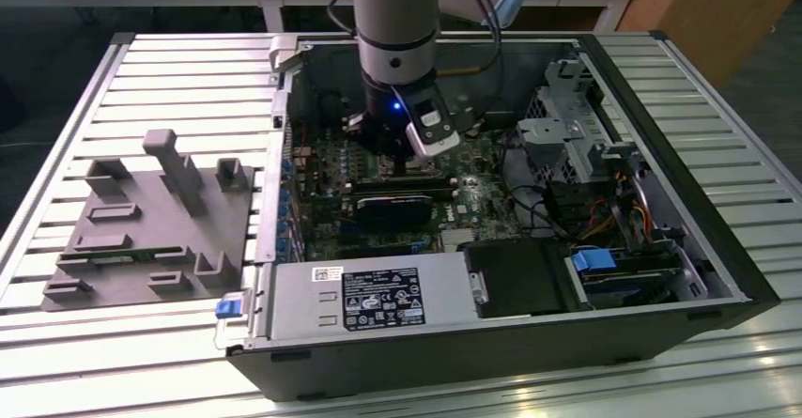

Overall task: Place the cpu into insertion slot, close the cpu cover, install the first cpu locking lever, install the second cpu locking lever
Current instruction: 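Install the second cpu locking lever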

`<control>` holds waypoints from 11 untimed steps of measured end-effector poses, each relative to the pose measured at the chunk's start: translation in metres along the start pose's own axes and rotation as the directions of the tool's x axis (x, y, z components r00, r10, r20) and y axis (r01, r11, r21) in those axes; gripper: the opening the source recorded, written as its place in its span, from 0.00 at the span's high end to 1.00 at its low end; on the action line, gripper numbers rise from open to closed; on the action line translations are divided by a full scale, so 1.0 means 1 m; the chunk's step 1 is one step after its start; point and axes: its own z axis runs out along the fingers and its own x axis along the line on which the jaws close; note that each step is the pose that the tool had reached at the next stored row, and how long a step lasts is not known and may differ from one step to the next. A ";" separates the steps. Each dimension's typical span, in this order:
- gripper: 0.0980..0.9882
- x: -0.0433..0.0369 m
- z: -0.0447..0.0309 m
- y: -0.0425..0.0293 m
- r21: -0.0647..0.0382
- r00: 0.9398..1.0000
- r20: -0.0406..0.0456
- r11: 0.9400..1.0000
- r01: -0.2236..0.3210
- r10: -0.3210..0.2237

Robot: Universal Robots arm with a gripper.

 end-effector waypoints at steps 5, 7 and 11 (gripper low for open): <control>1.00 0.0036 0.0014 -0.0055 -0.023 1.000 -0.003 1.000 -0.002 0.001; 1.00 0.0034 0.0023 -0.0080 -0.039 1.000 -0.006 0.999 -0.003 0.003; 1.00 0.0034 0.0041 -0.0110 -0.074 1.000 -0.011 0.997 -0.006 0.005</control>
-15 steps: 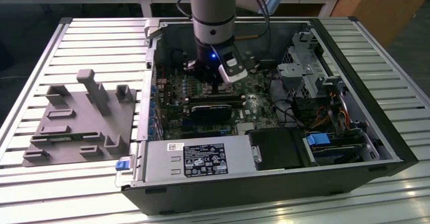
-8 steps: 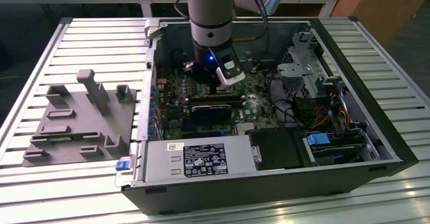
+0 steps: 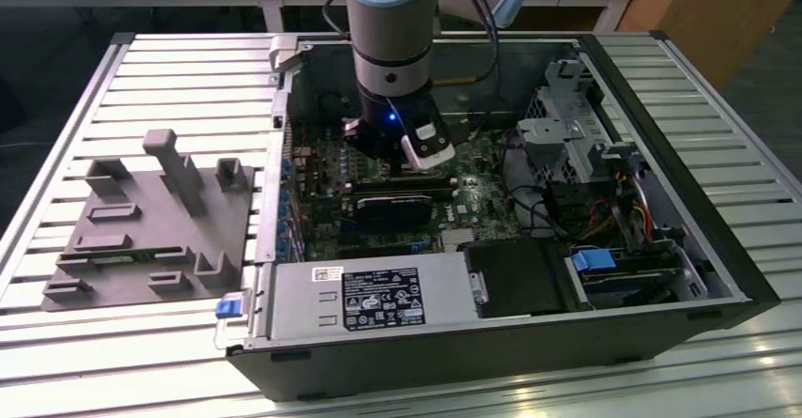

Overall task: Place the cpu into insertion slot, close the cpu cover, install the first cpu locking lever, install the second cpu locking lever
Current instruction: 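Install the second cpu locking lever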

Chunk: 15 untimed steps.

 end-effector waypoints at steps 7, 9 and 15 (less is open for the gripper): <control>1.00 0.0031 0.0027 -0.0023 -0.027 1.000 -0.004 1.000 -0.002 0.002; 1.00 0.0042 0.0031 -0.0028 -0.031 1.000 -0.004 1.000 -0.002 0.002; 1.00 0.0057 0.0030 -0.0058 -0.051 1.000 -0.008 0.999 -0.004 0.004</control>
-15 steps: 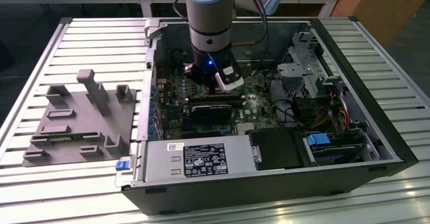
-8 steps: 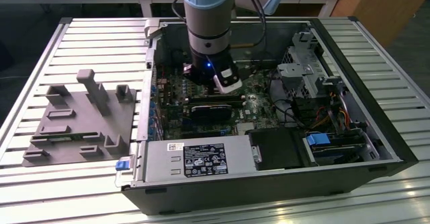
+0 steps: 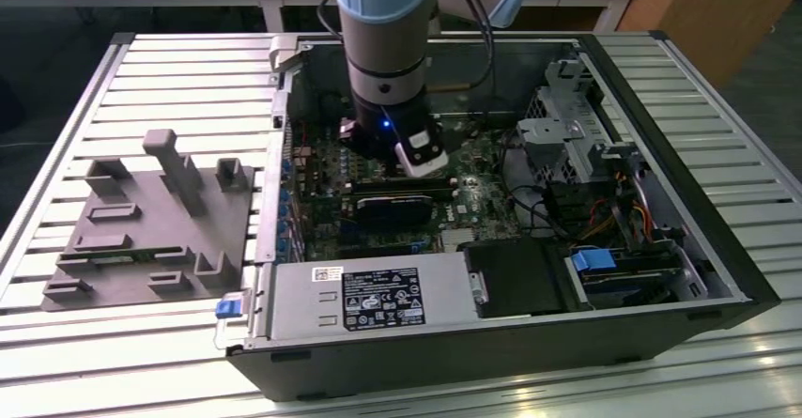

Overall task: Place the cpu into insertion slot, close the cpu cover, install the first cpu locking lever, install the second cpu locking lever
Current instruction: 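Install the second cpu locking lever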

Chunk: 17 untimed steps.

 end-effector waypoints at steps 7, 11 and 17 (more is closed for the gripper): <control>1.00 -0.0012 -0.0016 -0.0089 -0.012 1.000 -0.002 1.000 -0.001 0.001; 1.00 -0.0019 -0.0024 -0.0139 -0.025 1.000 -0.004 1.000 -0.002 0.002; 1.00 0.0023 -0.0028 -0.0200 -0.060 1.000 -0.009 0.998 -0.005 0.004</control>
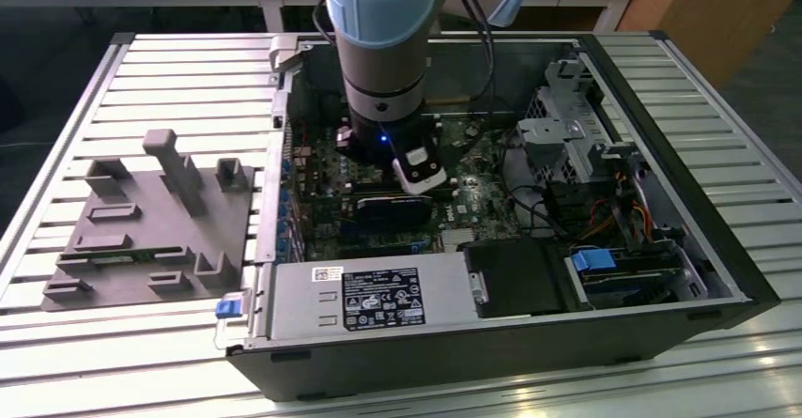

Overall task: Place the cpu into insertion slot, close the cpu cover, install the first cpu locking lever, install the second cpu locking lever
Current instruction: 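Install the second cpu locking lever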

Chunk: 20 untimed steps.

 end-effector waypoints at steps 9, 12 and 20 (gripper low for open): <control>1.00 0.0091 0.0076 -0.0048 -0.023 1.000 -0.003 1.000 -0.002 0.002; 1.00 0.0123 0.0091 -0.0056 -0.026 1.000 -0.004 1.000 -0.002 0.002; 1.00 0.0140 0.0131 -0.0055 -0.035 1.000 -0.005 0.999 -0.003 0.003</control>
